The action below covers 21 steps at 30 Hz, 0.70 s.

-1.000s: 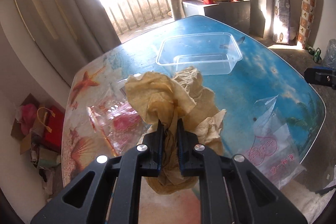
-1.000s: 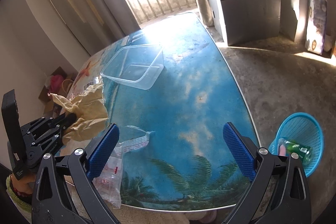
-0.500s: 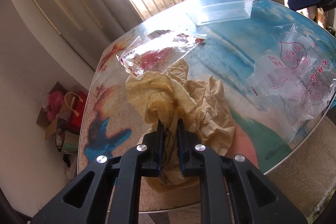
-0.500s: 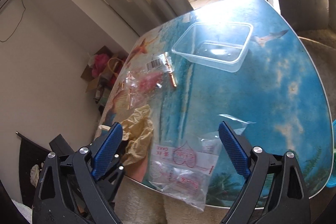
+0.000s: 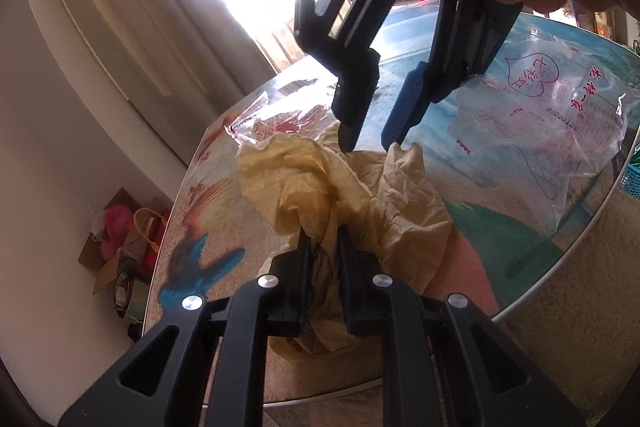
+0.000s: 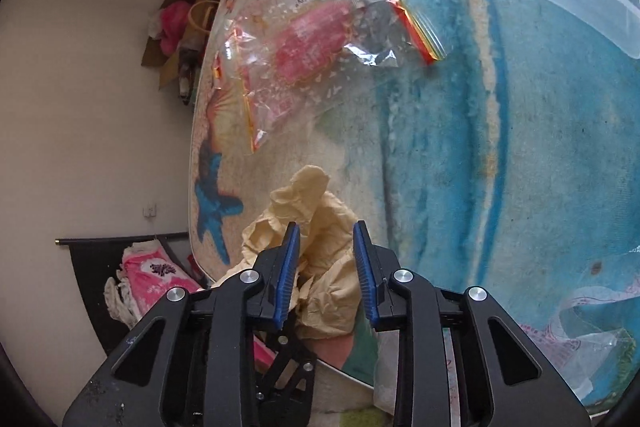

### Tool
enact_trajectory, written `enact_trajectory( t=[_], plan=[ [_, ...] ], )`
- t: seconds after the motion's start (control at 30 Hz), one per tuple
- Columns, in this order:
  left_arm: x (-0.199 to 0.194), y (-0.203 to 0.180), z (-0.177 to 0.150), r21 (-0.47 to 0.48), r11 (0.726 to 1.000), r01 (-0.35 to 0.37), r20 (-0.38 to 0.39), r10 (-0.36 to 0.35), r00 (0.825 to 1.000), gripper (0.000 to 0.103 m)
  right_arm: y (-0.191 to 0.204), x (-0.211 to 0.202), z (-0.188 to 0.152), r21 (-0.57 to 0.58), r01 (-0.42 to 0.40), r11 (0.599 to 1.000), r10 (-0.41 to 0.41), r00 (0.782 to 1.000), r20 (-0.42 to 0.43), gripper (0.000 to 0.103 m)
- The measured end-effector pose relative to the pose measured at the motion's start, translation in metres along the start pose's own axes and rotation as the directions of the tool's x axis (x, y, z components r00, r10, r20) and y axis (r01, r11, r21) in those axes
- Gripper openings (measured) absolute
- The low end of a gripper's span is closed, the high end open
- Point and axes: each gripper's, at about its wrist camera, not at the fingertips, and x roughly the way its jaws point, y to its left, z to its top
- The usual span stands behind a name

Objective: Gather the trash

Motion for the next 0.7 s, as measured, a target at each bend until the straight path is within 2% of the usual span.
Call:
enact_trajectory(
  t=[0.03,0.13,0.27,0.37,0.43,0.5,0.57,0.6,0.67,0.7],
  plan=[
    [-0.001,0.0,-0.002,-0.002,1.0,0.001,0.009,-0.001,1.0,0.013,-0.003,0.001,0.001,0.023,-0.013,1.0,0.013,1.0,0.002,0.021],
    [-0.004,0.001,-0.006,-0.017,1.0,0.009,0.023,-0.009,1.0,0.013,-0.01,0.005,0.003,0.084,-0.086,0.993,0.086,0.996,0.006,0.021],
    [0.003,0.01,-0.006,-0.05,0.998,0.044,0.025,-0.043,0.999,0.013,-0.014,0.022,-0.003,0.141,-0.27,0.953,0.28,0.958,-0.06,0.015],
    [0.004,0.015,-0.008,-0.075,0.995,0.07,0.033,-0.068,0.997,0.013,-0.004,0.028,-0.01,0.109,-0.315,0.943,0.324,0.943,-0.082,0.013],
    [0.006,0.018,-0.008,-0.09,0.992,0.084,0.038,-0.081,0.996,0.013,-0.001,0.03,-0.013,0.11,-0.311,0.944,0.321,0.943,-0.091,0.012],
    [0.007,0.02,-0.007,-0.106,0.99,0.098,0.035,-0.094,0.995,0.013,0.007,0.032,-0.012,0.095,-0.264,0.96,0.271,0.96,-0.071,0.012],
    [0.009,0.024,-0.007,-0.124,0.986,0.111,0.033,-0.108,0.994,0.013,0.004,0.012,-0.014,0.07,-0.205,0.976,0.207,0.978,-0.032,0.014],
    [0.01,0.025,-0.007,-0.135,0.984,0.12,0.033,-0.116,0.993,0.013,0.006,0.005,-0.017,0.053,-0.191,0.98,0.192,0.981,-0.012,0.017],
    [0.01,0.03,-0.007,-0.162,0.977,0.139,0.031,-0.136,0.99,0.013,0.01,-0.012,-0.024,0.014,-0.145,0.989,0.145,0.989,0.028,0.031],
    [0.011,0.032,-0.007,-0.178,0.973,0.15,0.029,-0.147,0.989,0.014,0.015,-0.017,-0.029,-0.015,-0.11,0.994,0.11,0.993,0.042,0.034]
  ],
)
